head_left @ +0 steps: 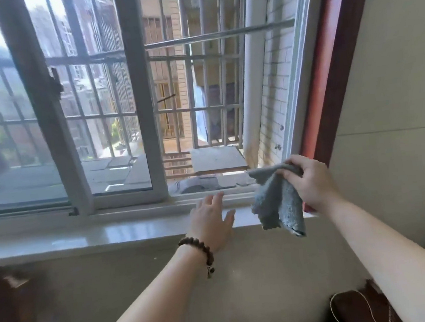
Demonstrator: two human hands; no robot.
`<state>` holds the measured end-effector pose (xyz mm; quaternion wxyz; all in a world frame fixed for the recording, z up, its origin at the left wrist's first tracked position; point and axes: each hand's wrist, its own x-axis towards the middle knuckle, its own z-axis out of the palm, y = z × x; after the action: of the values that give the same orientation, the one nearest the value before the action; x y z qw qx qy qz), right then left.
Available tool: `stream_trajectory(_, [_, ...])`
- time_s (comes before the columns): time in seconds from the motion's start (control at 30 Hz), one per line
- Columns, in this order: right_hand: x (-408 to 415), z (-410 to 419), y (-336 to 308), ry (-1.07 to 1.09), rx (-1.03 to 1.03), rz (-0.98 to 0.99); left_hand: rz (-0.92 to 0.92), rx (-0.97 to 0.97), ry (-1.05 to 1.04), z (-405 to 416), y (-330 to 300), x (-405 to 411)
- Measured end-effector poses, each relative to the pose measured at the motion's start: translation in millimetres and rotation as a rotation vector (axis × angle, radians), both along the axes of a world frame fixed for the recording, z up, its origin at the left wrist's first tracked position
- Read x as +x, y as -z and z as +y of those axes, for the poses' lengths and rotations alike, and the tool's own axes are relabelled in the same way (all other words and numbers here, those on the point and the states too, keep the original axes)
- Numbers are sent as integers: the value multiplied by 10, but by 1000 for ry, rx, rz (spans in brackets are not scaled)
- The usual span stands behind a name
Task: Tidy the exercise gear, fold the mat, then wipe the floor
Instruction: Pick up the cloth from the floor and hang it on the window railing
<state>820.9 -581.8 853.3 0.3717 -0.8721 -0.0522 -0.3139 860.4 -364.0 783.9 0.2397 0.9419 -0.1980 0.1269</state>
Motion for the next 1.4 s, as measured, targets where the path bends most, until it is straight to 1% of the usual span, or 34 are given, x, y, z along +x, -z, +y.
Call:
stream_trajectory(0.13, [679, -341, -239, -22, -45, -26, -24, -32, 18, -274, -174, 659])
stream_trajectory(0.23, [1213, -577, -324, -59, -57, -40, -23, -112, 27, -479, -228, 1176])
stream_trajectory(0.37, [1915, -798, -423, -106, -68, -85, 160, -358, 19, -754, -295, 1834])
stream_trajectory(0.53, [2632, -882, -600, -226, 2, -129, 485, -684, 93, -989, -450, 2406])
stream_trajectory(0.63, [3030, -916, -657, -238, 19, -172, 520, -841, 89, -1095, -546, 2660])
stream_trajectory(0.73, [3327, -931, -645, -258, 65, -176, 531, -932, 84, -1161, -658, 2864])
stream_trajectory(0.87, [3602, -925, -583, -271, 119, -154, 546, -961, 100, -1231, -792, 3023])
stream_trajectory(0.97, [3818, -946, -527, -205, 97, -125, 510, -945, 68, -1206, -939, 3139])
stream_trajectory(1.0, [3891, -962, -503, -183, 73, -91, 494, -934, 53, -1183, -1018, 3194])
stream_trajectory(1.1, [4056, -972, -426, -160, 31, 93, 495, -933, 32, -1122, -1325, 3398])
stream_trajectory(1.17, [4056, -920, -436, -167, 45, 142, 512, -913, 28, -1127, -1550, 3518])
stream_trajectory(1.3, [3821, -738, -581, -263, 156, -25, 564, -864, -5, -1198, -1849, 3678])
stream_trajectory(1.33, [3754, -663, -609, -299, 165, -29, 576, -862, 1, -1219, -1895, 3698])
stream_trajectory(1.4, [3704, -504, -615, -345, 108, 3, 599, -869, 43, -1257, -1968, 3716])
